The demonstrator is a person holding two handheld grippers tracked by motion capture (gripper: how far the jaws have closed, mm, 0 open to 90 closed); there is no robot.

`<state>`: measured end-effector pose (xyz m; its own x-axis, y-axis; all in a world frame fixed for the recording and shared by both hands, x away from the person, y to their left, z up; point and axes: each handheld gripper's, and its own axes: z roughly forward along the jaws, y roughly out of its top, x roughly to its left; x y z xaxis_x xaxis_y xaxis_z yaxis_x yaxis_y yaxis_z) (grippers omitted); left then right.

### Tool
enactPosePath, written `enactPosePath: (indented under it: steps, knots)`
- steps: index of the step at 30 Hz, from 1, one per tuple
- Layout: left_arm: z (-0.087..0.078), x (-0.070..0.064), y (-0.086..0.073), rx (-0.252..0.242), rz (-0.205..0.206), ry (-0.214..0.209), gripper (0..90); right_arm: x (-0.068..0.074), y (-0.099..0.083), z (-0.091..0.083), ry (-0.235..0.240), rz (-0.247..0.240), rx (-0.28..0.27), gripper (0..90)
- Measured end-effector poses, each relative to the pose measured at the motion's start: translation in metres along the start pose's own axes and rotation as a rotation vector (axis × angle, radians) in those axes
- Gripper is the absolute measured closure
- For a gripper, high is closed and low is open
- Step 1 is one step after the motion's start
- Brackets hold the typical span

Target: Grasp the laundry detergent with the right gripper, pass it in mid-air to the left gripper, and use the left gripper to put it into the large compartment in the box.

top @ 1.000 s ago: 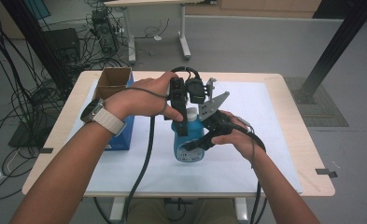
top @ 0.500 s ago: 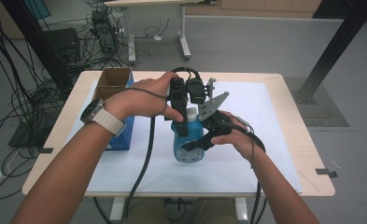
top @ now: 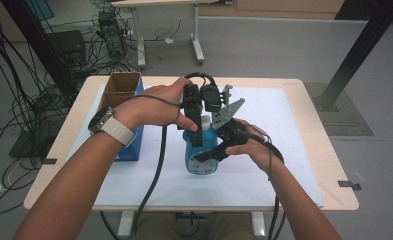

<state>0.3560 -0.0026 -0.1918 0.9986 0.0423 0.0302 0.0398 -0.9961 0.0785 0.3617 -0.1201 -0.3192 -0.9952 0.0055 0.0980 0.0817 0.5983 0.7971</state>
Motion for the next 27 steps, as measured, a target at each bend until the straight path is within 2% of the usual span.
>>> enactPosePath:
  steps: [18,27]
  knots:
    - [0.007,0.003,0.003,-0.033,0.002,0.003,9.3,0.002,0.002,-0.004,0.005,0.007,-0.024,44.3]
    - [0.011,0.004,0.001,-0.045,-0.001,-0.010,9.8,0.002,0.002,-0.006,0.002,0.002,-0.040,44.3]
